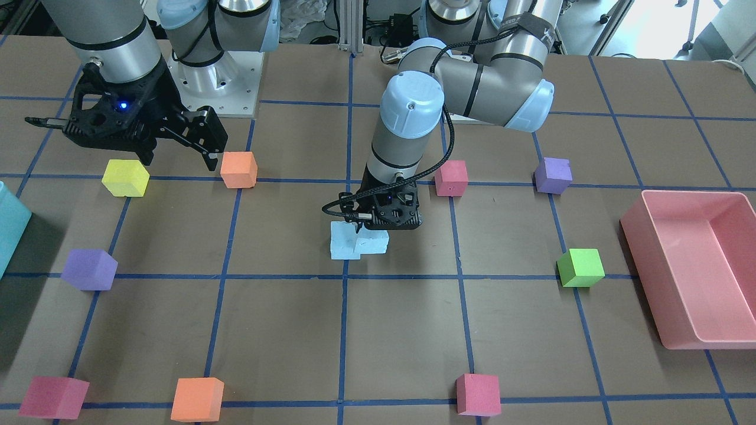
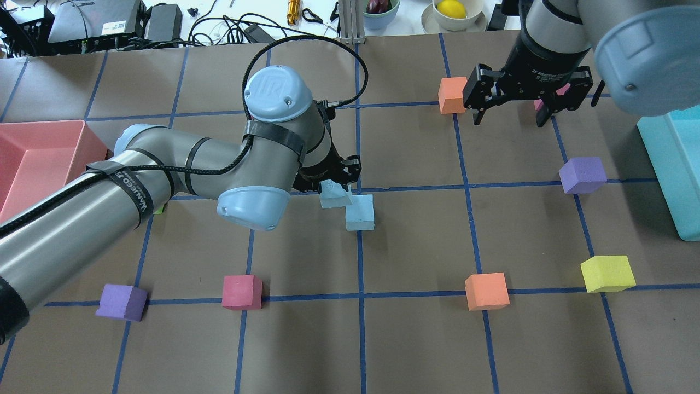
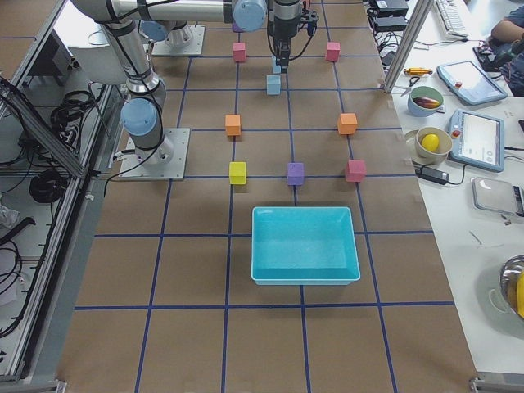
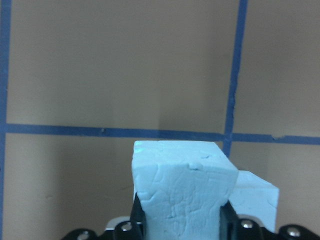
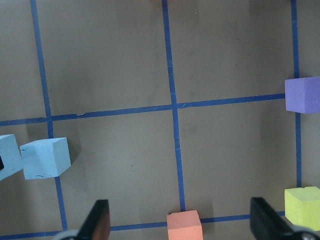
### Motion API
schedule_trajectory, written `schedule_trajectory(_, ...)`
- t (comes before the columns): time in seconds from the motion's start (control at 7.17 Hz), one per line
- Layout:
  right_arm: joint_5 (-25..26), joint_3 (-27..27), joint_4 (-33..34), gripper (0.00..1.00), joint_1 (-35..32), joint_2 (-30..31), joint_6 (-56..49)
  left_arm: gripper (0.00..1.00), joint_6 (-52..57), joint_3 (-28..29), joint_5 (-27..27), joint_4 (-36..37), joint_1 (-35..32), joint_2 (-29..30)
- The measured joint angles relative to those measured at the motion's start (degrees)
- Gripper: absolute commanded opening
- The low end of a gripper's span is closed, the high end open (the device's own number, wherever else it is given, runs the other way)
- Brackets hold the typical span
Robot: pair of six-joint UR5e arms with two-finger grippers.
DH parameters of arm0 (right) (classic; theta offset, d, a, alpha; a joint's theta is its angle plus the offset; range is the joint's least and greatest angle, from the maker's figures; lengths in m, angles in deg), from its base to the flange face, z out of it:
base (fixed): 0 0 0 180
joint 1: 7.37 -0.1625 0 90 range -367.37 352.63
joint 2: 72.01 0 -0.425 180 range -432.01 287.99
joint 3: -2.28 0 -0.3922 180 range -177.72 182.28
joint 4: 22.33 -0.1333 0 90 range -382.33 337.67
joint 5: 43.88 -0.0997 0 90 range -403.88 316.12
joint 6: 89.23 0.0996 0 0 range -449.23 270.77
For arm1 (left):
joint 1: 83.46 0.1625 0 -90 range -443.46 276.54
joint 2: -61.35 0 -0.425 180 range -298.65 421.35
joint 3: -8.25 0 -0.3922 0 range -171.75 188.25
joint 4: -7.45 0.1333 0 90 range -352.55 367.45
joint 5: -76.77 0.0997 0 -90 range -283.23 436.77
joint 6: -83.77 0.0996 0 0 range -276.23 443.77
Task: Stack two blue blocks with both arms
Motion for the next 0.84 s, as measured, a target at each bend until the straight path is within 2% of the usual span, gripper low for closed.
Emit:
schedule_trajectory(0.42,-0.3,0.0,-0.9,1.0,0.0,1.2,-0.1,0.0,-3.9,1.8,-0.3,-0.4,-2.8,1.1)
schedule_trajectory(0.56,-0.5,0.0,-1.6,1.0,0.1,1.4,-1.1,0.05,-4.1,1.8,-0.3,-0.5,-3.1,1.4)
schedule_trajectory(0.7,-0.7,0.1,-2.5,1.0,0.1,1.6,-2.9,0.26,-4.2,1.8,-0.4,-0.6,-3.2,1.8)
schedule_trajectory(0.84,-0.8,0.3,-2.9,1.0,0.1,1.7,-4.4,0.65,-4.4,1.8,-0.5,-0.5,-3.3,2.2)
